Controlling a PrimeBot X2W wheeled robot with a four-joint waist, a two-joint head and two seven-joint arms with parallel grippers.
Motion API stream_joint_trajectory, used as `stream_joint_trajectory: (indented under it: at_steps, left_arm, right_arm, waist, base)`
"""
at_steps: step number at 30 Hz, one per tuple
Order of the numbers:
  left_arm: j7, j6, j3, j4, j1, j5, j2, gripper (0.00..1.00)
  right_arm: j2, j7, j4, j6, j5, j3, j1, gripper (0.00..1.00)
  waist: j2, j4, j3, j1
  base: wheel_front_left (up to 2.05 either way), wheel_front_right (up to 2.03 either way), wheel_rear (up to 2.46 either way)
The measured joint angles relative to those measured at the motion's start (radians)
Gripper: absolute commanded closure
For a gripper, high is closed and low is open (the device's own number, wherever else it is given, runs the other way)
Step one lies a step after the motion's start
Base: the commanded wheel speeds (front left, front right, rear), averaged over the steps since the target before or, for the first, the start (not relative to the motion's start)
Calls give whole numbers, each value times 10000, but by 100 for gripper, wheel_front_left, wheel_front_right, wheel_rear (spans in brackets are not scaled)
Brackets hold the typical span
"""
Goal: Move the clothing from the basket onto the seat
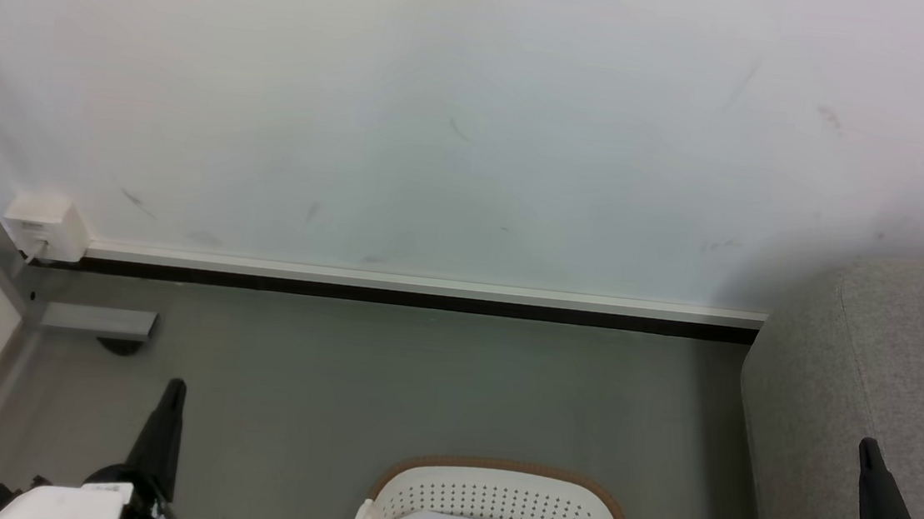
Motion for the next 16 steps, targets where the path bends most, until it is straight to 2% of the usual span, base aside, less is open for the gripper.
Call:
stream_joint_trajectory:
  at_steps: [16]
  left_arm:
    - [0, 0, -2, 0, 0, 0, 0, 100]
  right_arm:
    - [0, 0, 0, 0, 0, 0, -1, 100]
  waist:
    - [0, 0, 1, 0]
  base:
    - [0, 0, 0]
